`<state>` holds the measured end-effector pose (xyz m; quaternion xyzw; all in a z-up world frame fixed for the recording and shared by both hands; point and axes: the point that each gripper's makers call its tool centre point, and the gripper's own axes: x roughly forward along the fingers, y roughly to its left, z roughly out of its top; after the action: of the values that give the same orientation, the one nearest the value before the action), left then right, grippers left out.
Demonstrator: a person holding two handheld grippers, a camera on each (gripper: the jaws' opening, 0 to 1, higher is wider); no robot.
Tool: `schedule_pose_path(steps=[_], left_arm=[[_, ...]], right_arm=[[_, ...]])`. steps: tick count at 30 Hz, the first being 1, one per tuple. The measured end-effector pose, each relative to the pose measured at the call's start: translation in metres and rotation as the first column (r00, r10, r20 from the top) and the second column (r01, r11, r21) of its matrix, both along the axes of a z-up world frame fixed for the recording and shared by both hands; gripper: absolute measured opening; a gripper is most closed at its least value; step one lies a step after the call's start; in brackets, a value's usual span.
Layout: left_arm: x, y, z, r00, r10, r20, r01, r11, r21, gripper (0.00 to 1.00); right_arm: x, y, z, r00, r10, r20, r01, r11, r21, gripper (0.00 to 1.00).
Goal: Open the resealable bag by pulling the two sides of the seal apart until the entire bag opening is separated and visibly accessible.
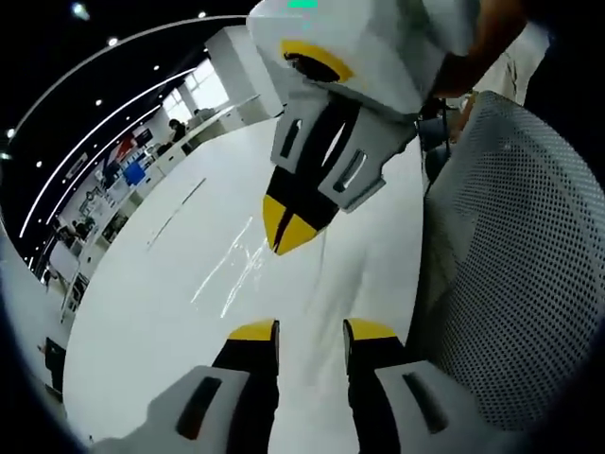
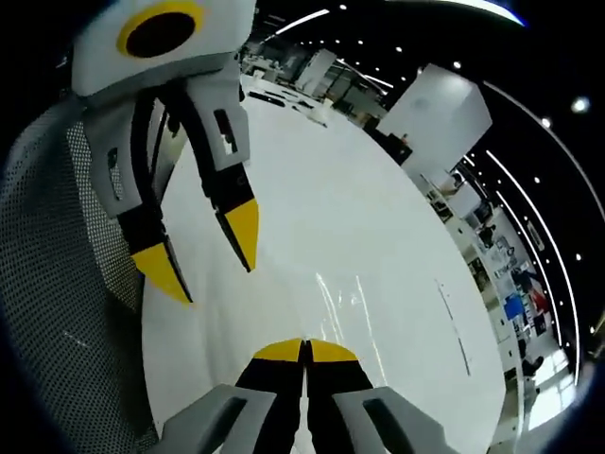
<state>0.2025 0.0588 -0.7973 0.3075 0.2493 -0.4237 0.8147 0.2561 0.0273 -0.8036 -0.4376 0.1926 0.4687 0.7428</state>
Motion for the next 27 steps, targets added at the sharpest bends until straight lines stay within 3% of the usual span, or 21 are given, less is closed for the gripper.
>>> schedule_pose_path(steps=[9,14,23,27], left_arm=[[-0.003,0.012,0.001,0.999,0.049,-0.017,-0.049,0.999,-0.015,0.3],[-0.004,0.018,-0.005,0.998,0.051,-0.025,-0.051,0.999,0.018,0.31],[-0.006,0.02,-0.006,0.997,0.062,-0.038,-0.062,0.998,0.002,0.29],[-0.006,0.018,-0.004,0.998,0.052,-0.034,-0.052,0.999,0.003,0.33]], right_arm=[[0.026,0.001,-0.012,0.999,0.04,0.027,-0.039,0.998,-0.042,0.0],[0.036,0.003,-0.019,0.997,0.067,0.046,-0.064,0.996,-0.065,0.0],[0.042,0.004,-0.025,0.999,0.045,-0.002,-0.045,0.998,-0.032,0.0],[0.042,0.002,-0.029,0.999,0.054,-0.003,-0.054,0.997,-0.056,0.0]])
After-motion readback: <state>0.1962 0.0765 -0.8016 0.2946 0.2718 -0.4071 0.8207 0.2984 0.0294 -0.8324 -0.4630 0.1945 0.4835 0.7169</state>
